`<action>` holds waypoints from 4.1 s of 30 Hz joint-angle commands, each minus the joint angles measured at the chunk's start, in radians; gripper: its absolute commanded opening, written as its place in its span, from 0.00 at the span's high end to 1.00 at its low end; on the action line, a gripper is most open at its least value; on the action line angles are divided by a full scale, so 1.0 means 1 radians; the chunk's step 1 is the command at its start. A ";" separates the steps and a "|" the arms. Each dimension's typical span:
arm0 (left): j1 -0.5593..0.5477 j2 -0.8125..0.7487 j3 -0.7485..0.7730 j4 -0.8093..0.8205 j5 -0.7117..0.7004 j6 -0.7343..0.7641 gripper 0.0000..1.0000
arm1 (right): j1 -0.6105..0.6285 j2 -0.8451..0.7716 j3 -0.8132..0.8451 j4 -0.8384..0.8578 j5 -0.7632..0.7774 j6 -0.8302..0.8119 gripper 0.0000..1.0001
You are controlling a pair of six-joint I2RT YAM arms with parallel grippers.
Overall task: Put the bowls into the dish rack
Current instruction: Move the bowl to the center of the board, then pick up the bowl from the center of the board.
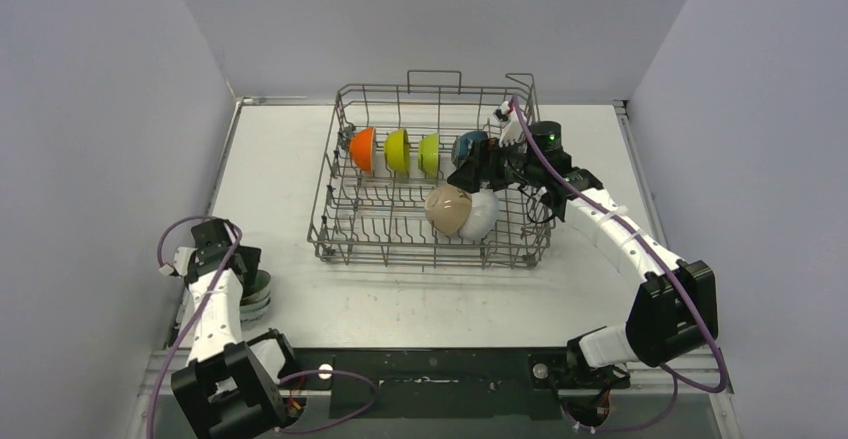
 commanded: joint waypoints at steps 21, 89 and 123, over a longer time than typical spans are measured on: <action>-0.247 -0.044 -0.093 0.185 0.207 -0.149 0.41 | -0.006 0.018 0.017 0.041 -0.004 0.005 0.10; -0.334 -0.305 0.369 -0.330 0.063 0.050 1.00 | 0.023 -0.002 0.057 0.032 0.002 0.020 0.10; -0.335 -0.251 0.037 -0.282 0.132 -0.310 1.00 | 0.023 0.000 0.033 0.034 0.014 0.008 0.10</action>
